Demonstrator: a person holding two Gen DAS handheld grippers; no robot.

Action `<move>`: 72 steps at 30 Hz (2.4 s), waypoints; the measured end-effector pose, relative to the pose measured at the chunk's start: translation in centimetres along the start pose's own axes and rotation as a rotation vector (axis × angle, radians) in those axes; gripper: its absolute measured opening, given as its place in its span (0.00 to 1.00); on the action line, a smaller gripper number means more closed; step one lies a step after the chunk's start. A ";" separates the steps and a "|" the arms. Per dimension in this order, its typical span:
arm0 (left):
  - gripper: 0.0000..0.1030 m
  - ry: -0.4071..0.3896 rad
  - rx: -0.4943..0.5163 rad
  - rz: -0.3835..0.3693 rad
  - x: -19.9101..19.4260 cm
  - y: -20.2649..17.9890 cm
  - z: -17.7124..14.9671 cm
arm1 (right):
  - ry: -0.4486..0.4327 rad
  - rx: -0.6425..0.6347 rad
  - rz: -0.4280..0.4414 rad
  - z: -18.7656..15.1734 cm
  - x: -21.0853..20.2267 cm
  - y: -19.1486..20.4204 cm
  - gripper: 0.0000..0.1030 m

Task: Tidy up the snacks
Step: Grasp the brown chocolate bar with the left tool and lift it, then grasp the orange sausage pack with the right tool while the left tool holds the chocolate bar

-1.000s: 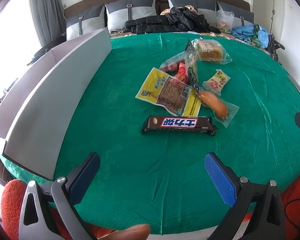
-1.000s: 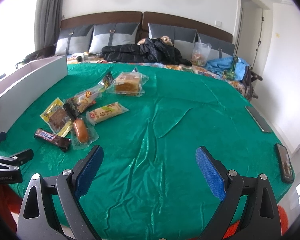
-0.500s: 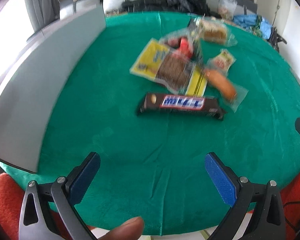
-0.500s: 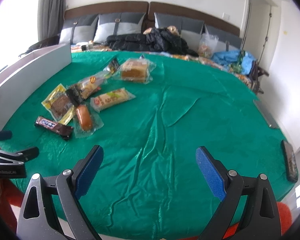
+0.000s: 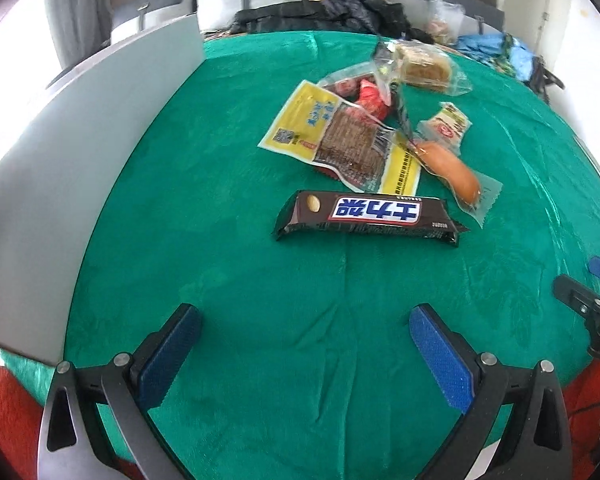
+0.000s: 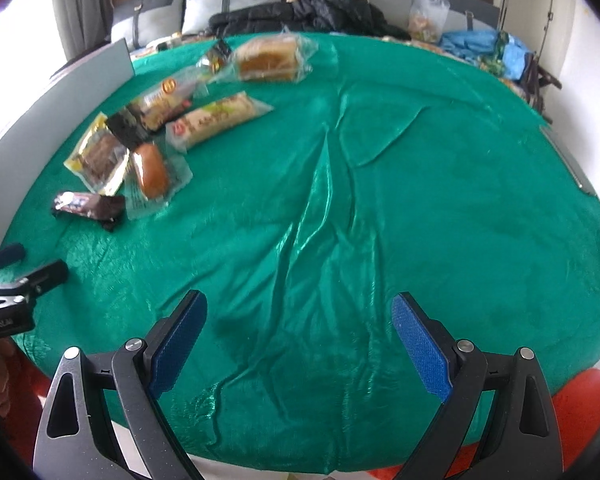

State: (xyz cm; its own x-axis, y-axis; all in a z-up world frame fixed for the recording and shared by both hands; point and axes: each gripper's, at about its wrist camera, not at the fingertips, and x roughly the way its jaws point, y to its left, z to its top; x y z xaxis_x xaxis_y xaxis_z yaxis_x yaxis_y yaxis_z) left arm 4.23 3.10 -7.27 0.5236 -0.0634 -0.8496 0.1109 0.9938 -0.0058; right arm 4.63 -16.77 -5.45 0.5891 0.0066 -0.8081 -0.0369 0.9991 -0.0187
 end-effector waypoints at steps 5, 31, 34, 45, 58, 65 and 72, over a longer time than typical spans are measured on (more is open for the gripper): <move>0.98 0.040 0.165 -0.042 -1.4 -0.1 1.7 | 0.000 -0.019 -0.001 0.0 0.2 0.5 0.93; 0.65 0.123 0.442 -0.340 -0.7 -2.0 3.8 | -0.025 0.000 0.004 0.7 0.7 0.0 0.94; 0.30 0.105 0.431 -0.233 0.0 -2.7 3.6 | -0.030 -0.014 0.013 0.6 0.6 -0.1 0.94; 0.16 -0.008 0.027 -0.259 -3.9 4.4 2.5 | 0.142 -0.287 0.269 10.5 2.5 8.1 0.89; 0.16 -0.051 -0.007 -0.303 -3.7 5.1 1.7 | 0.301 -0.294 0.204 12.8 4.5 7.7 0.03; 0.16 -0.026 -0.002 -0.290 -2.9 4.3 1.8 | 0.243 -0.352 0.180 11.7 4.7 8.1 0.58; 0.16 -0.017 -0.042 -0.306 -2.7 5.0 1.8 | 0.207 -0.543 0.103 10.7 6.4 11.6 0.38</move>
State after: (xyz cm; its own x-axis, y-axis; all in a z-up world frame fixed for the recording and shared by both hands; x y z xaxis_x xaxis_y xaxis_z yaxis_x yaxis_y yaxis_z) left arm 4.93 8.04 -4.08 0.4851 -0.3611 -0.7964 0.2310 0.9313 -0.2816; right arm 16.59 -4.69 -4.52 0.3928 0.0403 -0.9187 -0.5261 0.8293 -0.1886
